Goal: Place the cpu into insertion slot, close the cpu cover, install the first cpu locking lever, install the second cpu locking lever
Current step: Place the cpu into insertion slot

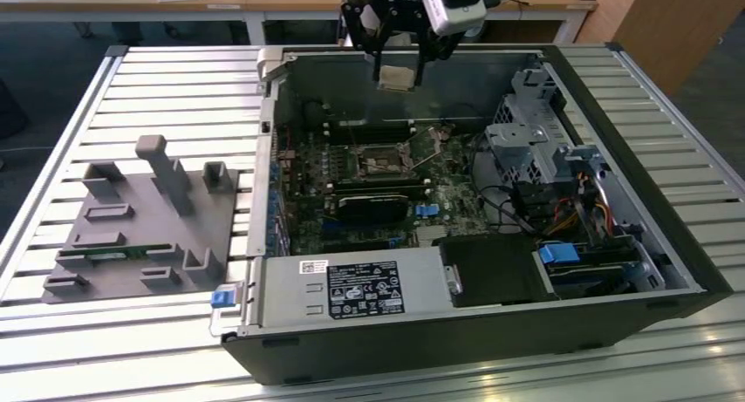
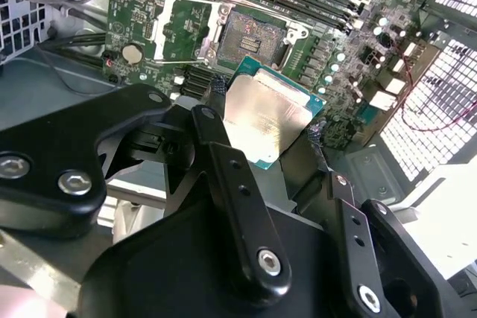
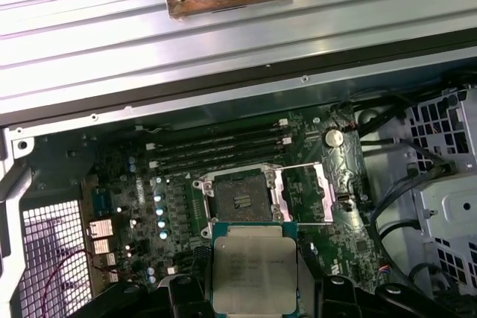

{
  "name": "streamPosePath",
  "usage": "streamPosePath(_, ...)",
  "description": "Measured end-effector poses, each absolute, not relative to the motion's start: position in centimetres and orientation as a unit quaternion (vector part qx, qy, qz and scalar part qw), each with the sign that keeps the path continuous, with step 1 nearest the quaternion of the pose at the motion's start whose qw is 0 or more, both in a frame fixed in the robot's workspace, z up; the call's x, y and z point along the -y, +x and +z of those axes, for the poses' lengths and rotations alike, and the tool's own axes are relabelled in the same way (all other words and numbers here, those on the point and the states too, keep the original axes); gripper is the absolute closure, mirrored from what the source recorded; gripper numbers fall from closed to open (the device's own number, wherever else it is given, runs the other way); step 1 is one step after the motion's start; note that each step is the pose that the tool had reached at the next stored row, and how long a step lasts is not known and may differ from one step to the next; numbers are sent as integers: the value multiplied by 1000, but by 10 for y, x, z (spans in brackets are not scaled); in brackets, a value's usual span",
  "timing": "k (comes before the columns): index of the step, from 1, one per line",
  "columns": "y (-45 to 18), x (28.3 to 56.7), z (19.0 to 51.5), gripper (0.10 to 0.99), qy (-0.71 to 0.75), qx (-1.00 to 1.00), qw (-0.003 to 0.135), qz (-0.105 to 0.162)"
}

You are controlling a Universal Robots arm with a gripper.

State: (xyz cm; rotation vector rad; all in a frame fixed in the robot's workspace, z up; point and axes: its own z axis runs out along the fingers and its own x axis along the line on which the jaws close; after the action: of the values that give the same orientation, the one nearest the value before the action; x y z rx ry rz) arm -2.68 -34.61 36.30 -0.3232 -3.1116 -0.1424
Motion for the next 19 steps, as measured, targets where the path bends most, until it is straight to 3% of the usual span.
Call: streamPosePath(19, -27, 346, 363, 545, -124, 991, 4, -46)
